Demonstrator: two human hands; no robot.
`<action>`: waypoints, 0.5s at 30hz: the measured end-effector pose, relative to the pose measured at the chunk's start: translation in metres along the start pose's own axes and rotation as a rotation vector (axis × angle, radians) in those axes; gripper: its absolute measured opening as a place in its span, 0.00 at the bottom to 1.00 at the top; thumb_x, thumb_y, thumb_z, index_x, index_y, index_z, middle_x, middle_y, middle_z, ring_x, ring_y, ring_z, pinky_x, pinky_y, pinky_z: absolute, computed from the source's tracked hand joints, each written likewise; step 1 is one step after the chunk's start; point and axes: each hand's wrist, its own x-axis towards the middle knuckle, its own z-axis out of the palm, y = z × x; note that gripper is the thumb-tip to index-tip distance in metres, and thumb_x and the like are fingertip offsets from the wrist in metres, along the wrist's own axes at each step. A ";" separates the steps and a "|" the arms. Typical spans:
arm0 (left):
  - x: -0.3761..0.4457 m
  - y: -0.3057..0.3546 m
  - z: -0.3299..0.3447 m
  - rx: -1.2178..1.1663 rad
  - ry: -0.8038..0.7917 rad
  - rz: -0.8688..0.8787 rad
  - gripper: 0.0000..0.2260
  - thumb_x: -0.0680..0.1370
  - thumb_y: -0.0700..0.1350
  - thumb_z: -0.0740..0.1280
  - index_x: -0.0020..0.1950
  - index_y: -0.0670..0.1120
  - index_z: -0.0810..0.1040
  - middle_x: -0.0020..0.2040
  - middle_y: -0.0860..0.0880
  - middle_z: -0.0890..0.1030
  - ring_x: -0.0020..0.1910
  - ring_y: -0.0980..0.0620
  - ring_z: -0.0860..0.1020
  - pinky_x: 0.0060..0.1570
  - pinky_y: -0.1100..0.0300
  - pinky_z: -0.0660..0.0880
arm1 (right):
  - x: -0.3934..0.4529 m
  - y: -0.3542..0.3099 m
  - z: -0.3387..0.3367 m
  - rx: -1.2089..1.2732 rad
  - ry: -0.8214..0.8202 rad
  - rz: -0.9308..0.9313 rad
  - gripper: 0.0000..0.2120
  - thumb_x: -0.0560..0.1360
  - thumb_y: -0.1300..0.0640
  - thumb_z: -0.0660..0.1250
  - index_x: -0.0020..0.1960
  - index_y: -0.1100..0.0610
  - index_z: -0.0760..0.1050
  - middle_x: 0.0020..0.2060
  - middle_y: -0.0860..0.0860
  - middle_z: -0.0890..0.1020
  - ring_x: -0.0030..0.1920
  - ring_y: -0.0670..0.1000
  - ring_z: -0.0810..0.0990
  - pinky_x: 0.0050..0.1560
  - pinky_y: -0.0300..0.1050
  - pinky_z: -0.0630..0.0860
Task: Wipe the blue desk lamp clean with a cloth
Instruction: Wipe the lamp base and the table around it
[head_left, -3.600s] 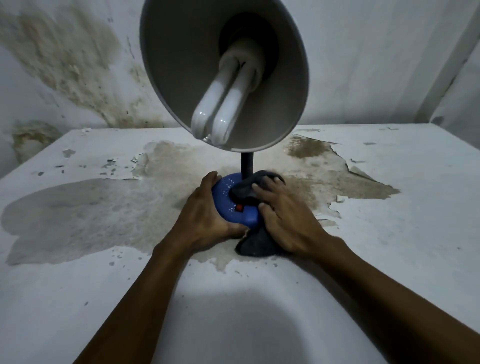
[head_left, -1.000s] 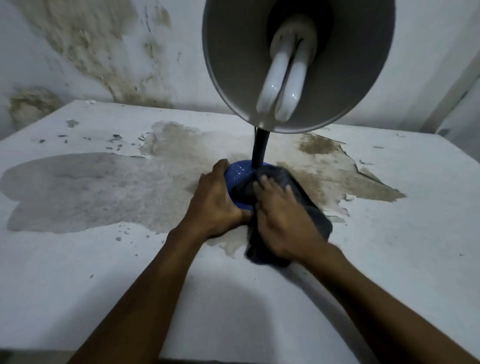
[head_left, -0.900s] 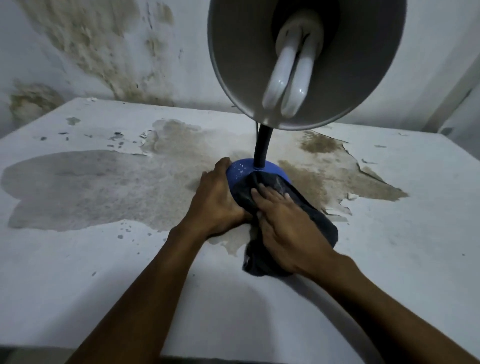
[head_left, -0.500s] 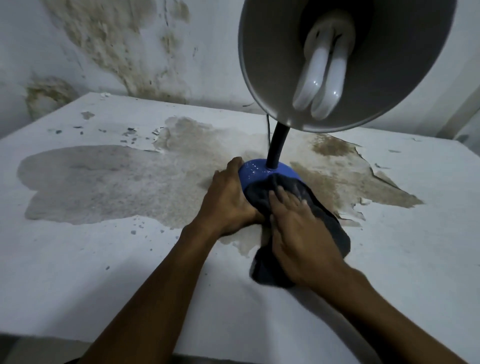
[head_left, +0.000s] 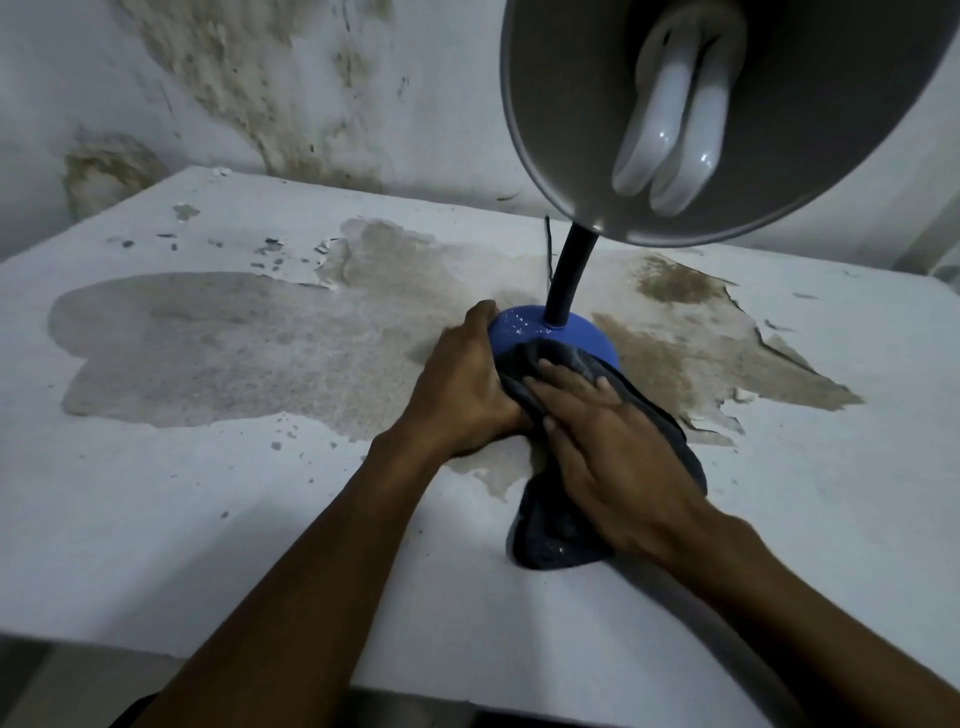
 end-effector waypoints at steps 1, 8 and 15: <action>0.000 0.001 -0.001 -0.001 -0.005 -0.005 0.47 0.57 0.52 0.81 0.72 0.47 0.64 0.59 0.50 0.76 0.54 0.50 0.76 0.54 0.57 0.76 | 0.005 0.005 -0.003 -0.011 -0.004 -0.002 0.26 0.79 0.52 0.51 0.75 0.51 0.68 0.76 0.48 0.67 0.77 0.47 0.60 0.78 0.44 0.47; -0.002 0.002 -0.001 0.000 0.000 -0.016 0.42 0.57 0.49 0.80 0.68 0.48 0.66 0.53 0.52 0.77 0.52 0.50 0.78 0.50 0.54 0.79 | 0.031 0.003 -0.008 -0.103 -0.039 0.035 0.24 0.81 0.57 0.54 0.76 0.55 0.66 0.76 0.52 0.66 0.78 0.51 0.60 0.78 0.49 0.49; -0.001 0.001 0.000 0.011 0.002 -0.012 0.45 0.57 0.49 0.79 0.71 0.47 0.65 0.58 0.47 0.78 0.55 0.47 0.77 0.54 0.52 0.78 | 0.010 -0.007 -0.008 -0.243 -0.092 0.025 0.29 0.77 0.50 0.50 0.78 0.54 0.62 0.78 0.51 0.63 0.78 0.51 0.59 0.78 0.52 0.53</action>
